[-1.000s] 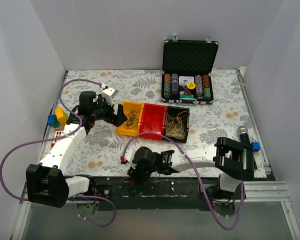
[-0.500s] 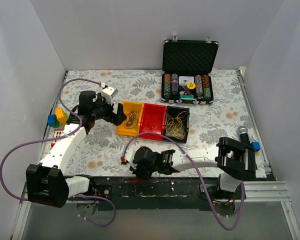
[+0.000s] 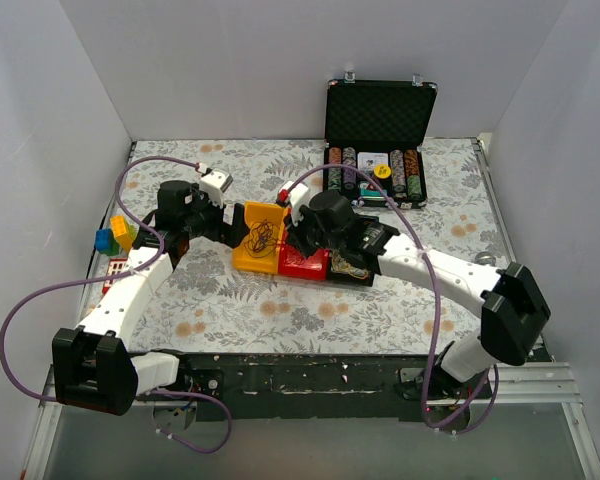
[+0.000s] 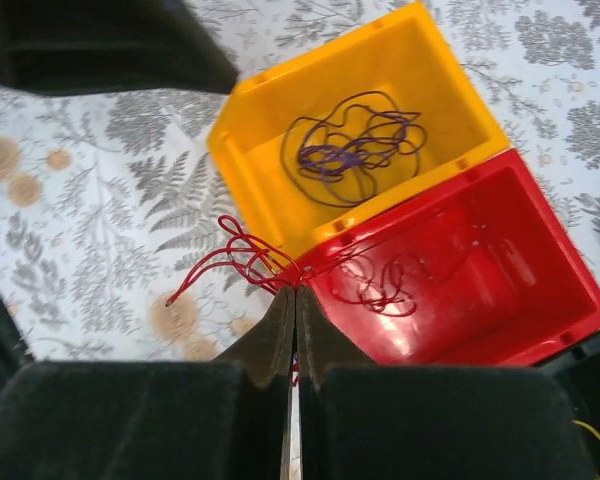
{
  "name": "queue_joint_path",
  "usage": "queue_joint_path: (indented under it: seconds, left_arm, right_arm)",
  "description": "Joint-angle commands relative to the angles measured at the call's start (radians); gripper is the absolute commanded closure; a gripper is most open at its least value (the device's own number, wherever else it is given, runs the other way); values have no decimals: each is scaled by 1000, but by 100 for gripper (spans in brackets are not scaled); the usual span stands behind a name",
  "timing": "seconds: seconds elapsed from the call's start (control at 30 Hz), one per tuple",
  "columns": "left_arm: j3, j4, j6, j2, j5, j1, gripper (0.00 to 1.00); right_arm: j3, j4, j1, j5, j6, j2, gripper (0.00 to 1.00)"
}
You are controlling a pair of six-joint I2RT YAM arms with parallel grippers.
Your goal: Untangle the cables
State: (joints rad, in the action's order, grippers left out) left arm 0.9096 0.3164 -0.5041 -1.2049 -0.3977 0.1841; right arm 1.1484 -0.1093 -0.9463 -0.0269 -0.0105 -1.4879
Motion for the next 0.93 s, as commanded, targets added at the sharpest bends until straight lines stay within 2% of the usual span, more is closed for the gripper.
queue_joint_path:
  seconds: [0.0,0.07,0.1,0.17,0.2,0.47,0.63,0.7,0.73,0.9]
  left_arm:
    - [6,-19,-13,15,20,-5,2]
    - [14,-16,-20,11,25,-6,2]
    - [18,-13,-24,10,26,-6,2]
    - [29,-2,-28,2,25,-6,2]
    - [38,6,-28,-2,28,-6,2]
    - [100,24,-89,-76,171,-8,2]
    - [135,32,-105,-97,200,-8,2]
    - [149,35,-126,-110,223,-8,2]
    - [159,39,-138,-122,235,-8,2]
    - [192,50,-171,-173,296,-11,2]
  right_arm:
    - [89,-23,47,7,35,-96,99]
    - [132,-41,72,22,23,-136,97]
    - [149,-47,86,21,18,-158,79]
    - [166,-53,109,90,-28,-163,58]
    - [169,-53,121,102,-40,-158,55]
    - [136,-46,187,137,-85,-58,50]
    - [108,-78,192,169,-123,26,37]
    - [73,-87,202,188,-149,83,25]
    - [48,-90,211,191,-161,109,23]
    - [-100,-82,300,159,-233,294,21]
